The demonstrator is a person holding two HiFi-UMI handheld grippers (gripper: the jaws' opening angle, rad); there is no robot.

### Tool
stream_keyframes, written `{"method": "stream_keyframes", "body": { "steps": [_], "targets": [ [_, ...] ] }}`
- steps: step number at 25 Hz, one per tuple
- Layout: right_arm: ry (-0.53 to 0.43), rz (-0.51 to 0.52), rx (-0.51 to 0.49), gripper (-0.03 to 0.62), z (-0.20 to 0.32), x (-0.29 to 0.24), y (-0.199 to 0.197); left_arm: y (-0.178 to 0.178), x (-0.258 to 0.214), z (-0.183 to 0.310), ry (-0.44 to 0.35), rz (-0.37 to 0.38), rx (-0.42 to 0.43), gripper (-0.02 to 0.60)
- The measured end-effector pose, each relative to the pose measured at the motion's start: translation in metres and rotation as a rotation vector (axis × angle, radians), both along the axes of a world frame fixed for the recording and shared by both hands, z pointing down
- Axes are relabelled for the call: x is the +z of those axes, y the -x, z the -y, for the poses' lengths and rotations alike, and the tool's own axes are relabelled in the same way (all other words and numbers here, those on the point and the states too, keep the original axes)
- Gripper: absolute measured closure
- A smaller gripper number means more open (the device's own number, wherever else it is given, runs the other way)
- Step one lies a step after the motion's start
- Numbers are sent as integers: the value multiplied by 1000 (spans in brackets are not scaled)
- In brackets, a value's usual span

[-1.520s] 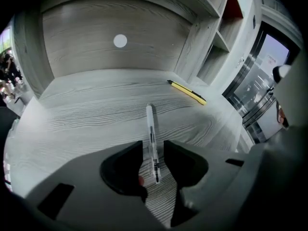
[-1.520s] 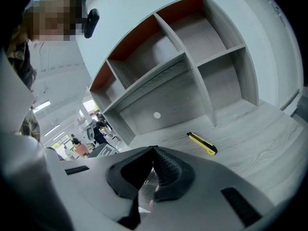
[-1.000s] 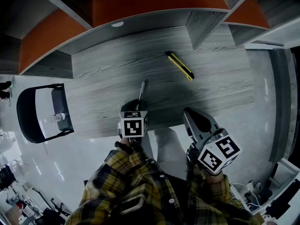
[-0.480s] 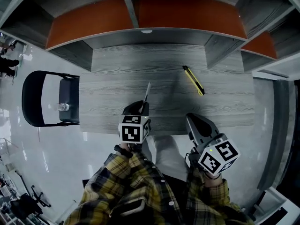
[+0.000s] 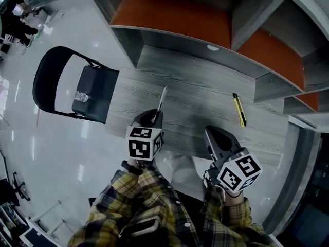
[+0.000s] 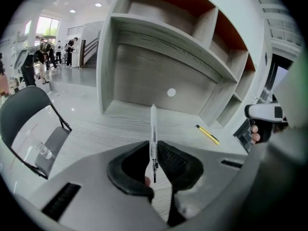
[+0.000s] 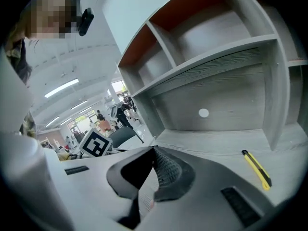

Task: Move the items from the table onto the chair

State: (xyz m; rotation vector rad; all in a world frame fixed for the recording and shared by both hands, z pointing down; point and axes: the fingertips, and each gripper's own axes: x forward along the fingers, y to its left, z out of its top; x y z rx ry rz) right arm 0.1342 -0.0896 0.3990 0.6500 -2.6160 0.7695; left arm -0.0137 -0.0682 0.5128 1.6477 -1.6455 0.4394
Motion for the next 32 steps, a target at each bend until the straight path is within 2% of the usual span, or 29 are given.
{"method": "stream_keyframes", "body": {
  "steps": [7, 12, 19, 23, 28, 32],
  "targets": [
    [8, -11, -34, 577, -22, 3, 108, 114, -6, -31, -13, -2, -66, 525],
    [40, -6, -50, 577, -44, 5, 181, 209, -4, -60, -1, -6, -158, 525],
    [72, -26, -86, 577, -69, 54, 282, 328, 55, -101, 62, 12, -233, 525],
    [96, -52, -141, 577, -82, 90, 332, 362, 107, -118, 123, -1, -244, 525],
    [116, -82, -229, 577, -100, 133, 386, 386, 184, -132, 199, -31, -251, 525],
    [145, -94, -298, 577, -114, 164, 414, 398, 250, -142, 265, -68, -287, 525]
  ]
}}
